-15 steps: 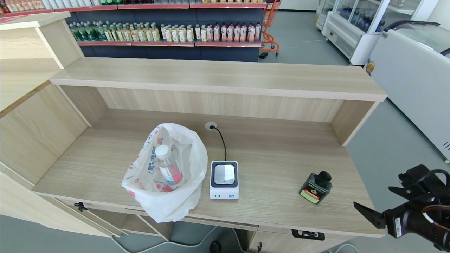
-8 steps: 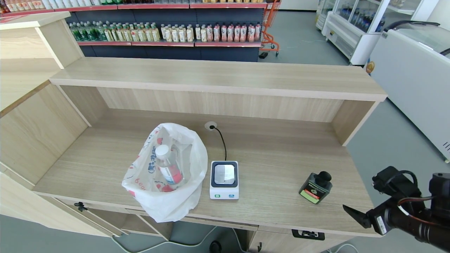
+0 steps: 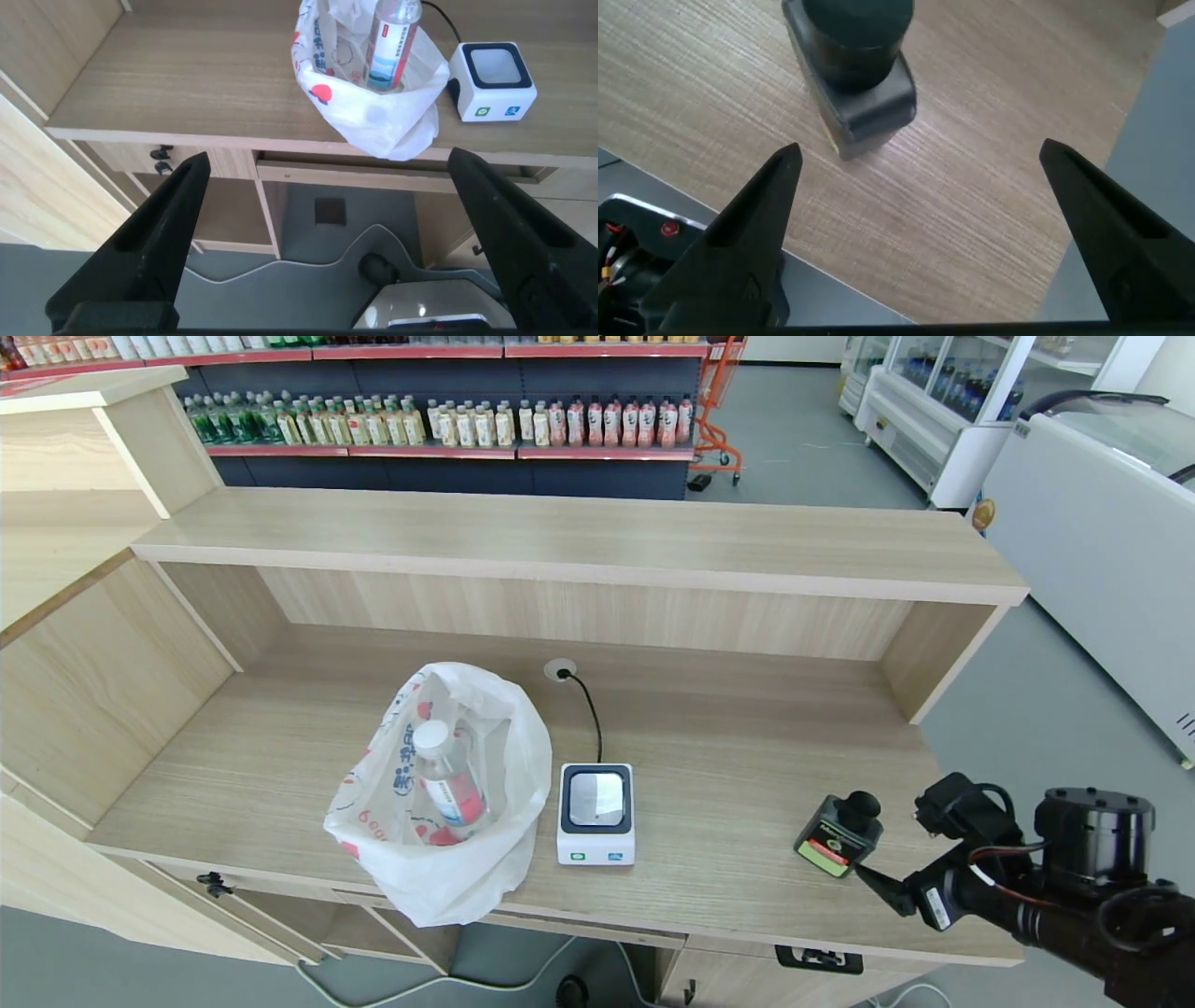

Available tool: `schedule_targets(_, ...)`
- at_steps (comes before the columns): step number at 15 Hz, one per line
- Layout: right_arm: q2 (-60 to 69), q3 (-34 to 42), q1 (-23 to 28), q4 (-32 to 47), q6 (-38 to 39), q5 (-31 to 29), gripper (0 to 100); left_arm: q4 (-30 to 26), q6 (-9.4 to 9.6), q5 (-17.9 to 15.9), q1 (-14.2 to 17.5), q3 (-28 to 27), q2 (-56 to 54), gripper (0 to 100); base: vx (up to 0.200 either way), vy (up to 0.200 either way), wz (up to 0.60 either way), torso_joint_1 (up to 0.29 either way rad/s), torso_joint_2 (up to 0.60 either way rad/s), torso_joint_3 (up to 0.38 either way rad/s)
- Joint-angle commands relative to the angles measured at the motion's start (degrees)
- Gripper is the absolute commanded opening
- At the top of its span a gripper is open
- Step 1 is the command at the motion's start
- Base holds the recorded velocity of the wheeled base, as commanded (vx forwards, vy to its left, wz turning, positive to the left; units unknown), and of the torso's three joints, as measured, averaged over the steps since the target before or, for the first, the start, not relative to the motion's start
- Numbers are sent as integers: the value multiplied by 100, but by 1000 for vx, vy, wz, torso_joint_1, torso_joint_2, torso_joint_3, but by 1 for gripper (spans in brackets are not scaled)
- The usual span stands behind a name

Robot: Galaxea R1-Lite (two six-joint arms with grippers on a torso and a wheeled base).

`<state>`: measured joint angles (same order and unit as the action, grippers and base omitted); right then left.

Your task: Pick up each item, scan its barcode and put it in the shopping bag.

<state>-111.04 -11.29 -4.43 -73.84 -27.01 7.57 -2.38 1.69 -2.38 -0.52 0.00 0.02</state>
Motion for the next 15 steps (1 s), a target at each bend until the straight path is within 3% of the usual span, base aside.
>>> schedule_targets(1, -409, -154, -155, -8, 3, 96, 100, 0, -2, 0, 0, 0, -2, 100, 0, 0, 0, 0, 0, 0)
schedule_targets(15, -1148, -1262, -568, -8, -14, 166, 100, 0, 6, 0, 0, 0, -2, 100, 0, 0, 0, 0, 0, 0)
